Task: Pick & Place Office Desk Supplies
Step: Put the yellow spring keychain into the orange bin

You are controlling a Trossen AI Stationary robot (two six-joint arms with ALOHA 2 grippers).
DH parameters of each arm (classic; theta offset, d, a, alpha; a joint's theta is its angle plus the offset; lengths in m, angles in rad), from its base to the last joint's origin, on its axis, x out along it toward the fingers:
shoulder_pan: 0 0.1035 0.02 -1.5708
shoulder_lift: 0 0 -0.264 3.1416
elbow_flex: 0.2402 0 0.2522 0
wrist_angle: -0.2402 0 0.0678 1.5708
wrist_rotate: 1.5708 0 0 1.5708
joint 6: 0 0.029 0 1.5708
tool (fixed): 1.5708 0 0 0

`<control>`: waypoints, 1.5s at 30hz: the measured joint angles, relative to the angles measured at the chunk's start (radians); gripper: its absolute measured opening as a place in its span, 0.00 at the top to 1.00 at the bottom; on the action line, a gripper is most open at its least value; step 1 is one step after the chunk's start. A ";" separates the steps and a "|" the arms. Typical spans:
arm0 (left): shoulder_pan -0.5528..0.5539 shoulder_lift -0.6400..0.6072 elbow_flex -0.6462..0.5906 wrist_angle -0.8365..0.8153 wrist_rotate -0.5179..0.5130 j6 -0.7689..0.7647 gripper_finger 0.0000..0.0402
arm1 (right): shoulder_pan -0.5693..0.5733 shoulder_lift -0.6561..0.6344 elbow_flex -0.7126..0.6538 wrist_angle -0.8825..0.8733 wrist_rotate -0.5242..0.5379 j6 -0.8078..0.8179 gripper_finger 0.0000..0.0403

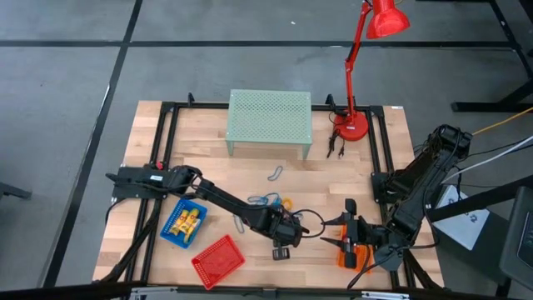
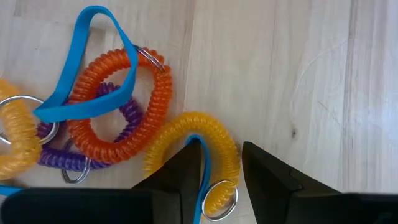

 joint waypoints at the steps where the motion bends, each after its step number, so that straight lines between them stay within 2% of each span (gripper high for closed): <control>1: 0.000 0.000 0.000 0.000 -0.003 0.000 0.72 | 0.000 0.000 0.000 0.000 0.000 0.000 0.51; 9: -0.002 -0.032 -0.006 -0.011 -0.100 0.048 0.77 | 0.000 0.000 0.000 0.000 -0.006 0.001 0.51; 15: -0.004 -0.083 -0.008 -0.012 -0.217 0.086 0.72 | 0.000 0.000 0.000 0.000 -0.008 0.005 0.51; 23: -0.005 -0.094 -0.006 -0.026 -0.233 0.087 0.68 | 0.000 0.000 0.000 0.000 -0.016 0.011 0.51; 29: 0.007 -0.094 -0.006 -0.126 -0.315 0.112 0.68 | 0.000 0.000 0.000 0.000 -0.023 0.011 0.51; 32: 0.030 -0.095 -0.006 -0.159 -0.316 0.146 0.68 | 0.000 0.000 0.000 -0.003 -0.023 0.012 0.51; 37: 0.050 -0.096 -0.006 -0.144 -0.323 0.318 0.68 | 0.000 0.000 0.000 -0.003 -0.023 0.014 0.51; 45: 0.095 -0.096 -0.006 -0.168 -0.269 0.389 0.68 | 0.000 0.000 0.000 -0.002 -0.023 0.014 0.51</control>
